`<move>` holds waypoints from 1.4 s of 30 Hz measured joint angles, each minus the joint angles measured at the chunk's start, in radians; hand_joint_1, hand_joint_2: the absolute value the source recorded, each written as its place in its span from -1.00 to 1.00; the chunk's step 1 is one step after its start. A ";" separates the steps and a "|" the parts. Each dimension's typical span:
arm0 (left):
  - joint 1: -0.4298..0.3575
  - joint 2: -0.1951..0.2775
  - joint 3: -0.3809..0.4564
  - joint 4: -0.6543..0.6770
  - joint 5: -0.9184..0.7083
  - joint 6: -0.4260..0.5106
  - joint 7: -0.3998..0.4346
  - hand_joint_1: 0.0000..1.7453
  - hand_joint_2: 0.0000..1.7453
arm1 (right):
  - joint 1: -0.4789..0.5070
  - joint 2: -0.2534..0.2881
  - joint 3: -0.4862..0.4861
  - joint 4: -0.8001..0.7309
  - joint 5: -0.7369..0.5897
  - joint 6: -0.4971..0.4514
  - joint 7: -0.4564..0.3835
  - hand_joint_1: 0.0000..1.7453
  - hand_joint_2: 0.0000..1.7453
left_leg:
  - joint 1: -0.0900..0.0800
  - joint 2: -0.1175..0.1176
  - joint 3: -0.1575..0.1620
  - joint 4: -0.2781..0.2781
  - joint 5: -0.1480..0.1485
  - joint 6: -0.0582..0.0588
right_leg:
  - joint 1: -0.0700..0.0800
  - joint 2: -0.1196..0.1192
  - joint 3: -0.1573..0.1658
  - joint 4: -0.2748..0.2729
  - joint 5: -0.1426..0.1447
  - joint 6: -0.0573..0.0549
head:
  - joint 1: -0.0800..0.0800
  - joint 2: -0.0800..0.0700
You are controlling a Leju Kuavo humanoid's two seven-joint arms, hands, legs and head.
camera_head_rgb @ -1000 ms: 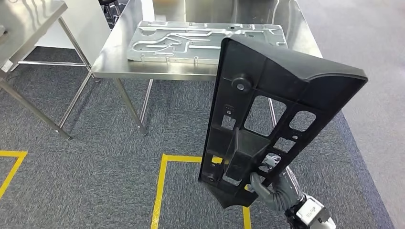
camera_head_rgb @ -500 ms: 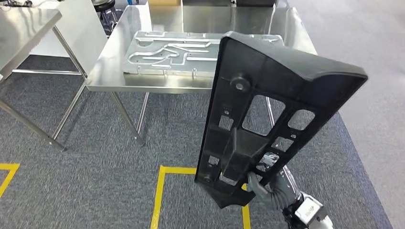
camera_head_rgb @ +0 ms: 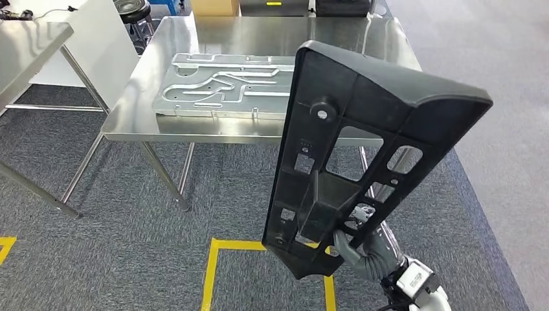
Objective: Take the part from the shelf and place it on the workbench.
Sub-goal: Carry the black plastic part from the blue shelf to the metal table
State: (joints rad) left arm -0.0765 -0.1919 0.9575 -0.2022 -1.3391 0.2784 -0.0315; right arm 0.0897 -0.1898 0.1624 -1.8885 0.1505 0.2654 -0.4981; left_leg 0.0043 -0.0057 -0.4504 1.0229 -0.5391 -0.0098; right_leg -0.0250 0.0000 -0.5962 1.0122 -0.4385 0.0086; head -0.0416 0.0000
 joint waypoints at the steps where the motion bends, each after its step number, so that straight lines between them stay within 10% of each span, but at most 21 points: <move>1: -0.001 0.000 0.000 0.000 -0.001 0.000 -0.001 -1.00 1.00 | 0.001 0.000 0.000 -0.001 -0.002 0.000 0.000 1.00 1.00 | 0.002 0.001 -0.018 0.038 -0.011 -0.004 | 0.001 0.000 0.010 -0.002 -0.005 -0.007 | 0.000 0.000; 6: -0.012 0.000 0.000 0.000 -0.003 -0.001 -0.009 -1.00 1.00 | 0.011 0.000 0.000 -0.002 -0.004 -0.007 -0.001 1.00 1.00 | 0.004 0.002 -0.184 0.250 -0.094 -0.010 | 0.009 0.001 0.047 -0.003 -0.040 -0.019 | 0.000 0.000; 10: -0.009 0.000 0.000 0.000 -0.007 -0.002 -0.005 -1.00 1.00 | 0.014 0.000 -0.001 -0.007 -0.004 -0.011 0.000 1.00 1.00 | -0.003 0.003 -0.144 0.050 0.054 0.011 | 0.014 0.004 0.091 -0.004 -0.072 -0.012 | 0.000 0.000; 15: -0.007 -0.001 0.000 0.000 -0.008 -0.002 -0.005 -1.00 1.00 | 0.015 0.000 -0.002 -0.010 -0.005 -0.011 -0.001 1.00 1.00 | -0.006 0.001 -0.108 -0.011 0.076 0.041 | 0.013 0.005 0.108 0.024 -0.087 0.020 | 0.000 0.000; 20: -0.005 -0.003 0.000 0.000 -0.016 -0.002 -0.005 -1.00 1.00 | 0.016 -0.001 -0.005 -0.013 -0.005 -0.013 0.000 1.00 1.00 | -0.004 0.000 -0.073 -0.019 0.058 0.053 | 0.010 0.005 -0.050 0.248 -0.181 0.035 | 0.000 0.000; 22: -0.003 -0.003 0.000 0.000 -0.019 -0.002 -0.005 -1.00 1.00 | 0.022 -0.002 -0.007 -0.013 -0.005 -0.014 0.000 1.00 1.00 | -0.004 -0.002 -0.053 -0.019 0.041 0.051 | 0.010 0.004 -0.088 0.244 -0.161 0.038 | 0.000 0.000; 25: 0.002 -0.003 -0.001 0.000 -0.020 -0.003 -0.005 -1.00 1.00 | 0.028 -0.005 -0.009 -0.013 -0.005 -0.014 0.001 1.00 1.00 | -0.005 -0.004 -0.015 -0.019 0.006 0.040 | 0.012 0.000 -0.058 0.077 -0.019 0.029 | 0.000 0.000; 27: 0.002 -0.003 -0.001 0.000 -0.020 -0.003 -0.004 -1.00 1.00 | 0.032 -0.007 -0.009 -0.014 -0.005 -0.014 0.000 1.00 1.00 | -0.007 -0.003 -0.002 -0.019 -0.010 0.028 | 0.018 -0.002 -0.048 0.028 0.022 0.013 | 0.001 0.000; 31: -0.001 -0.003 -0.002 0.000 -0.020 -0.003 -0.002 -1.00 1.00 | 0.035 -0.008 -0.011 -0.019 -0.005 -0.015 -0.002 1.00 1.00 | -0.006 -0.001 -0.009 0.033 -0.011 0.007 | 0.018 0.003 -0.021 0.016 0.002 -0.018 | 0.002 0.000; 36: -0.013 -0.003 -0.001 0.000 -0.017 -0.004 -0.005 -1.00 1.00 | 0.037 -0.008 -0.011 -0.020 -0.005 -0.015 -0.006 1.00 1.00 | -0.001 0.000 -0.183 0.273 -0.106 -0.006 | 0.016 0.001 0.030 0.009 -0.038 -0.028 | 0.002 0.000; 38: -0.016 -0.003 -0.001 0.000 -0.018 -0.004 -0.006 -1.00 1.00 | 0.037 -0.009 -0.011 -0.020 -0.005 -0.014 -0.007 1.00 1.00 | -0.001 0.001 -0.194 0.232 -0.072 -0.004 | 0.016 0.003 0.059 0.009 -0.059 -0.027 | 0.002 0.000; 42: -0.010 -0.003 -0.001 0.000 -0.021 -0.004 -0.006 -1.00 1.00 | 0.036 -0.009 -0.011 -0.022 -0.006 -0.015 -0.008 1.00 1.00 | -0.009 0.003 -0.160 0.030 0.091 0.015 | 0.018 0.006 0.106 0.007 -0.098 -0.012 | 0.002 0.000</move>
State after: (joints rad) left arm -0.0869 -0.1952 0.9564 -0.2022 -1.3597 0.2746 -0.0375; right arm 0.1259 -0.1984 0.1512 -1.9103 0.1450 0.2502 -0.5064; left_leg -0.0051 -0.0032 -0.6101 1.0526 -0.4481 0.0053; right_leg -0.0072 0.0061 -0.4905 1.0193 -0.5360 -0.0035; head -0.0394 0.0000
